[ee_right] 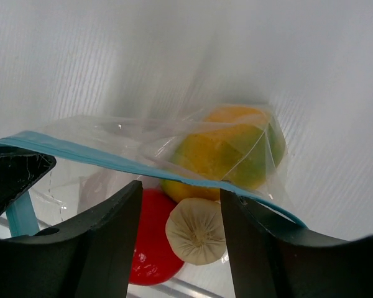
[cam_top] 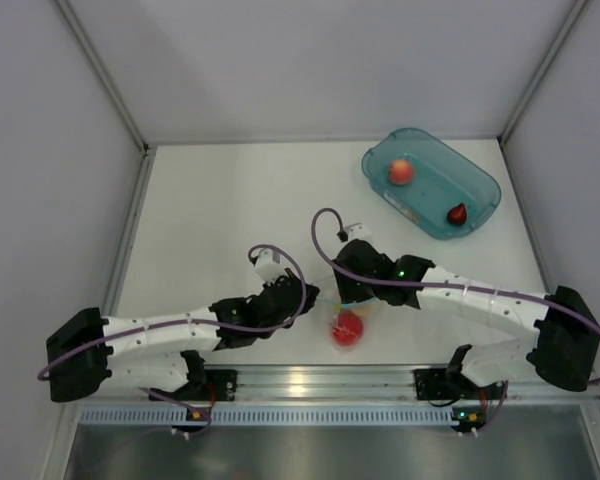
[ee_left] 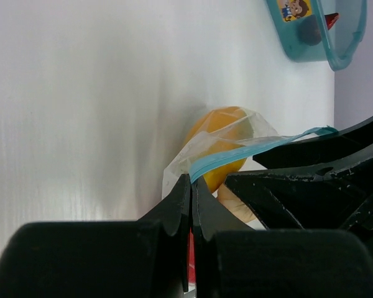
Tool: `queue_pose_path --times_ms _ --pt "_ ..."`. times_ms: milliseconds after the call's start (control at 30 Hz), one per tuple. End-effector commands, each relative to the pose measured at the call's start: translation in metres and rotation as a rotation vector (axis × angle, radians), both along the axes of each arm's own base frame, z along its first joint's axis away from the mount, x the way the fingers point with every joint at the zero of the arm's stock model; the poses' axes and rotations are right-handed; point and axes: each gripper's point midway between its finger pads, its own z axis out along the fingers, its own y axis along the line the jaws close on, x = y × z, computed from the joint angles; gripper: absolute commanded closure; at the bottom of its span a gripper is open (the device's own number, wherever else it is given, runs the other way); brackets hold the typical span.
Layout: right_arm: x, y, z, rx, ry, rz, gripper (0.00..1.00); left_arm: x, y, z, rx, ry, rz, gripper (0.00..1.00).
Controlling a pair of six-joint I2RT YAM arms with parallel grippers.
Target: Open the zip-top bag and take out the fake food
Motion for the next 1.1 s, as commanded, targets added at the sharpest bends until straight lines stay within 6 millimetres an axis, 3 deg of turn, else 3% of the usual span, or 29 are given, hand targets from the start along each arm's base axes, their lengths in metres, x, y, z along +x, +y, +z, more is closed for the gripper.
queue_pose_path --times_ms 0,167,200,300,467,633,800,900,1067 --pt "-0.016 -0.024 0.008 -0.027 0.053 -0.019 0.45 0.010 0.010 0.005 0.073 -0.057 0.075 1.00" --pt "-0.031 -0.035 0.009 -0.028 0.083 -0.002 0.45 0.011 0.002 0.012 0.144 -0.111 0.084 1.00" --pt "-0.031 -0.037 0.012 -0.019 0.075 -0.006 0.46 0.010 -0.005 0.021 0.141 -0.124 0.073 1.00" --pt "-0.026 -0.047 0.011 -0.031 0.032 -0.047 0.48 0.008 -0.015 0.021 0.173 -0.135 0.052 1.00" --pt "-0.019 -0.057 0.002 -0.039 -0.030 -0.088 0.57 0.007 -0.032 0.038 0.174 -0.175 0.038 1.00" --pt "-0.012 -0.067 -0.008 -0.129 -0.047 -0.099 0.51 0.001 -0.034 0.055 0.224 -0.232 0.037 1.00" --pt "0.000 -0.056 -0.011 -0.081 -0.068 -0.161 0.38 0.002 -0.032 0.057 0.241 -0.244 0.044 1.00" --pt "0.004 -0.041 -0.010 -0.031 -0.053 -0.140 0.42 0.001 -0.032 0.049 0.249 -0.231 0.041 1.00" --pt "-0.009 -0.014 -0.010 0.028 0.041 -0.010 0.47 0.003 -0.025 0.037 0.273 -0.229 0.067 1.00"
